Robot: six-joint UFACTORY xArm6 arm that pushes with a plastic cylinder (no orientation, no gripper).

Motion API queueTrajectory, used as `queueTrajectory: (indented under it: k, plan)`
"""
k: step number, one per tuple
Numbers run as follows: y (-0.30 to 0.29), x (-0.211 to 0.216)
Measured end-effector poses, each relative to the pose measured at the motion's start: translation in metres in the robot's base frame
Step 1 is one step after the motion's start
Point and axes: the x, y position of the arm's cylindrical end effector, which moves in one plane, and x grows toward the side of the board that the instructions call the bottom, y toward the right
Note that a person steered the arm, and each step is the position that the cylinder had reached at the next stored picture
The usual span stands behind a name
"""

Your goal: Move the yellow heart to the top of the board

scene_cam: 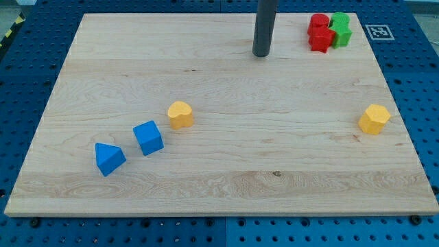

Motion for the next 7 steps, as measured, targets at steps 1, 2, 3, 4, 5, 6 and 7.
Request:
queueTrajectory:
  k: [1, 2, 3, 4, 5, 6, 7]
  plan:
    - [0.000, 0.001]
    - [0.001, 0.031]
    - [0.001, 0.087]
    - [-0.002, 0.133]
    - [-0.006, 0.176]
    - [-0.049, 0.191]
    - [-0.112, 0.190]
